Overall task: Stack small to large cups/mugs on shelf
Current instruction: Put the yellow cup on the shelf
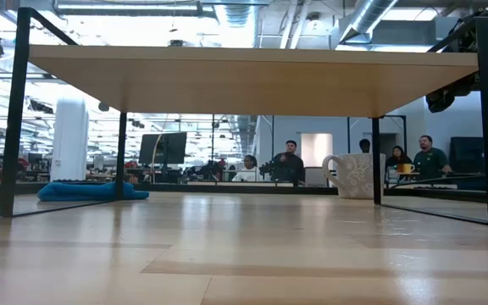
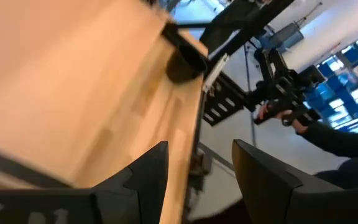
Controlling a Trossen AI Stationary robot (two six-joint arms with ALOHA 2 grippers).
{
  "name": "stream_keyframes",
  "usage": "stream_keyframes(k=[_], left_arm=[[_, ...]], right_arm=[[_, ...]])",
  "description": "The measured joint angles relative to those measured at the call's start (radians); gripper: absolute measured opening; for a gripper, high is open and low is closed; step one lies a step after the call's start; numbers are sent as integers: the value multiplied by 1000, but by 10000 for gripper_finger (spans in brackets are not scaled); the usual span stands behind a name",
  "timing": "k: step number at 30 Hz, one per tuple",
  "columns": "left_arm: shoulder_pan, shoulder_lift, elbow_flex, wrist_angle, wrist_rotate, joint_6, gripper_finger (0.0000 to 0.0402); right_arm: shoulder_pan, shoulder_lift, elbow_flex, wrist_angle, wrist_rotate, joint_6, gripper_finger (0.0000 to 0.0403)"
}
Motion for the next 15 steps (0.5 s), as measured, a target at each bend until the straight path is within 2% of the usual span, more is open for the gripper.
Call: stream_keyframes(k=[6,15], left_arm=[[-73,77,0,30,48,-266,169],[-129,139,0,54,205,-589,169]], right_arm=[[0,0,0,0,0,0,107],[0,0,0,0,0,1,107]])
